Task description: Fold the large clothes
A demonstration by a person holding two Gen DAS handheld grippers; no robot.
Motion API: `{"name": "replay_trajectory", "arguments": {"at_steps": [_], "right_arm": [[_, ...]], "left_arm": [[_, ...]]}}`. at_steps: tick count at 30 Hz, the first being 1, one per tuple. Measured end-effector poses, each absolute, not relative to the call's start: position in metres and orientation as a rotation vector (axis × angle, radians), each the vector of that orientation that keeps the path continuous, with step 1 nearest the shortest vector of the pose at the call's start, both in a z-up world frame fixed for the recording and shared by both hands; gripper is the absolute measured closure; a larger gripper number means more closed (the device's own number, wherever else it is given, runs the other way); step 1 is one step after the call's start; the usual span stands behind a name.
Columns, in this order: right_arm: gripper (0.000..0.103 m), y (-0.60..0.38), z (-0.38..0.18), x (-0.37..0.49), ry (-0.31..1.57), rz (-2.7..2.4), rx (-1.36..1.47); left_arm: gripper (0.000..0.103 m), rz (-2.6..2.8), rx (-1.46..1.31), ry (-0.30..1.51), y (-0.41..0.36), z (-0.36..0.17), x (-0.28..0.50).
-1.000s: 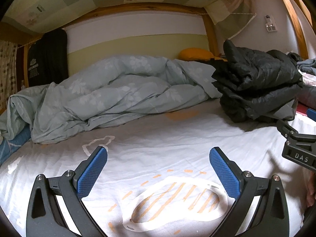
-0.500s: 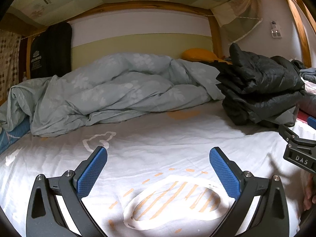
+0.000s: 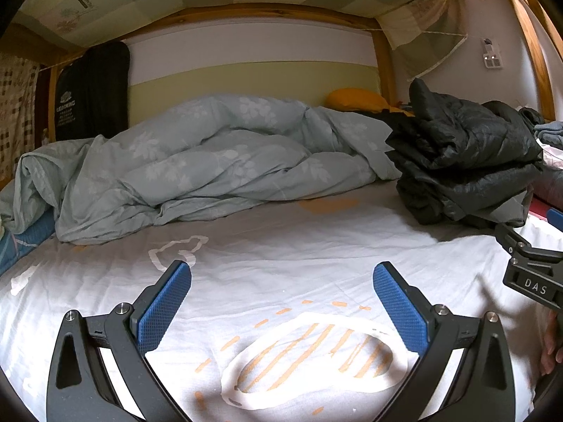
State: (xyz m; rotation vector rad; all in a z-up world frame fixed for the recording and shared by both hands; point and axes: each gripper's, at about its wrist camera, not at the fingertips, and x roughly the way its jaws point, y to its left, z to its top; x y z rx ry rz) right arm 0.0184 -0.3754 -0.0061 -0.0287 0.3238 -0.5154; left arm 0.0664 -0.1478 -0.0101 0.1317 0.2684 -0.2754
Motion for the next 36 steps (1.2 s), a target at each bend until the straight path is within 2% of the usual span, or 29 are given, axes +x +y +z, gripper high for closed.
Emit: {"name": "replay_trajectory", "arguments": {"at_steps": [36], "right_arm": [[0.0, -0.379, -0.0082, 0.0239, 0.332, -0.506, -0.035]], "left_arm": [[0.0, -0.268, 0.127, 0.266, -0.1456, -0.009, 0.0663]]}}
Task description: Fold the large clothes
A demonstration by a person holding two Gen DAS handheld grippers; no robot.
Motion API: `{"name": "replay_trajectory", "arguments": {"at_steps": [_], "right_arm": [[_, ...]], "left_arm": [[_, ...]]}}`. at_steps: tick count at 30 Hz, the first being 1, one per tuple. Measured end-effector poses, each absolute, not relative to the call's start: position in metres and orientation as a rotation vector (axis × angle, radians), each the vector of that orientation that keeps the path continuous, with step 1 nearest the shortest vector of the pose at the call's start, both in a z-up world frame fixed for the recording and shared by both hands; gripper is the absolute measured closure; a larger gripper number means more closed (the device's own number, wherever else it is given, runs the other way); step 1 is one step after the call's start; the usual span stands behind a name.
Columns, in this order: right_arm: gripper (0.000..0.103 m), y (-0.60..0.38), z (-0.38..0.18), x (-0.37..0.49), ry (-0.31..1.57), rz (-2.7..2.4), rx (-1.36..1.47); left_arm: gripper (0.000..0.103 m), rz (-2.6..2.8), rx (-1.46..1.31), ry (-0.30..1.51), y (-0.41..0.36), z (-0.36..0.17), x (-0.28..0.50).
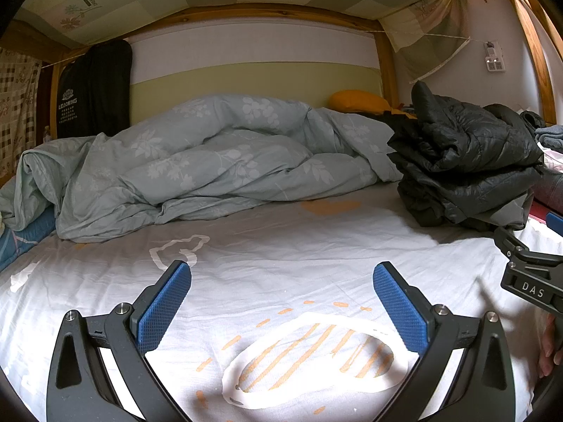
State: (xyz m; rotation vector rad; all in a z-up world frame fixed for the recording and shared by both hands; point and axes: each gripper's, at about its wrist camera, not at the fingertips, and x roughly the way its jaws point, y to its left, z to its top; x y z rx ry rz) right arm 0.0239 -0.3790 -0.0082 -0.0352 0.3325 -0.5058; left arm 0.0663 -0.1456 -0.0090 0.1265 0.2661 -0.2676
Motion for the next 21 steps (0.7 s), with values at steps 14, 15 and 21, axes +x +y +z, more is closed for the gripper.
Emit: {"name": "replay_trajectory", "arguments": {"at_steps": [14, 15, 21], "right_arm": [[0.0, -0.3816, -0.0092, 0.025, 0.339, -0.505, -0.037], [0.0, -0.3814, -0.0091, 0.0249, 0.339, -0.505, -0.037], [0.0, -0.3815, -0.0089, 0.0256, 0.339, -0.504, -0.039]], "left_arm": [[0.0, -0.255, 0.114, 0.268, -0.1482, -0.0096, 0.067], [0.0, -0.256, 0.115, 0.268, -0.1482, -0.0095, 0.0668], [0.0, -0.249, 0.124, 0.263, -0.15, -0.0097, 0.0668]]}}
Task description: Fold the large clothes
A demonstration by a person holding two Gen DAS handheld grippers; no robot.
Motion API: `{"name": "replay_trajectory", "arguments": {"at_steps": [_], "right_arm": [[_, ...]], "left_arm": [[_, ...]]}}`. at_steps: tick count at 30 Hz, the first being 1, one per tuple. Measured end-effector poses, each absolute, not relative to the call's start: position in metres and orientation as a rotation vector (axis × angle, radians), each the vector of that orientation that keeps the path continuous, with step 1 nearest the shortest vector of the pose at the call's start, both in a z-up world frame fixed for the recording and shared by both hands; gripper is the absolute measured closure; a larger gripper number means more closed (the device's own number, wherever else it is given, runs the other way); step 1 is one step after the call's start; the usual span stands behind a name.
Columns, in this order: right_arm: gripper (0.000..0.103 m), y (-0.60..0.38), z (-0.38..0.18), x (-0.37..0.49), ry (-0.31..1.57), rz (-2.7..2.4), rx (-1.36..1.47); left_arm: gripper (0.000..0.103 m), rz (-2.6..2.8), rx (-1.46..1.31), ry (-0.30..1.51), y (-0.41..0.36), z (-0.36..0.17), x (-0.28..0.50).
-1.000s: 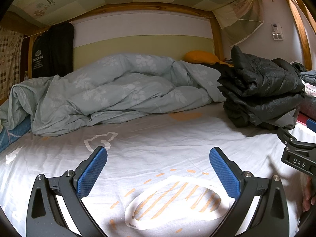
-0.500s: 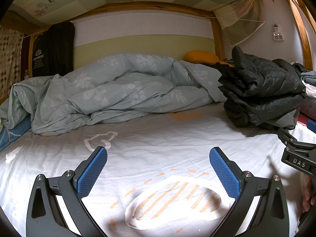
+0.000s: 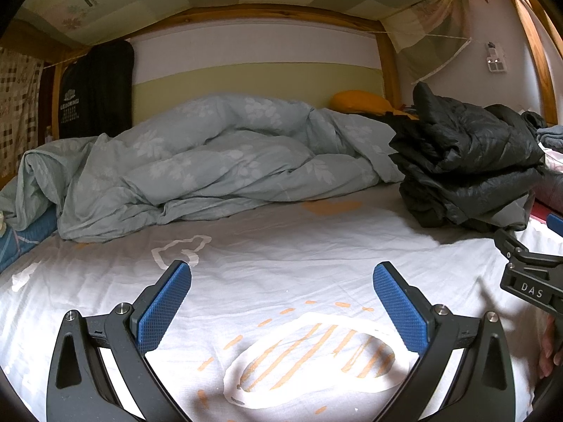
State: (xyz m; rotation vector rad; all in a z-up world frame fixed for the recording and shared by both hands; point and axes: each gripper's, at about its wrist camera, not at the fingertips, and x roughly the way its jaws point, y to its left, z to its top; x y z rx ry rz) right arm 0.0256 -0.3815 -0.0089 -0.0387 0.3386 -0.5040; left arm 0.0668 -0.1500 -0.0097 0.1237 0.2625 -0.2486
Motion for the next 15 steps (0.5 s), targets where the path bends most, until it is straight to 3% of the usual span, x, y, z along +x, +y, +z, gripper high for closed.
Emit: {"name": "replay_trajectory", "arguments": {"at_steps": [15], "right_arm": [[0.0, -0.3825, -0.009, 0.027, 0.34, -0.502, -0.039]], "left_arm": [[0.0, -0.237, 0.131, 0.264, -0.1524, -0.0099, 0.0655]]}}
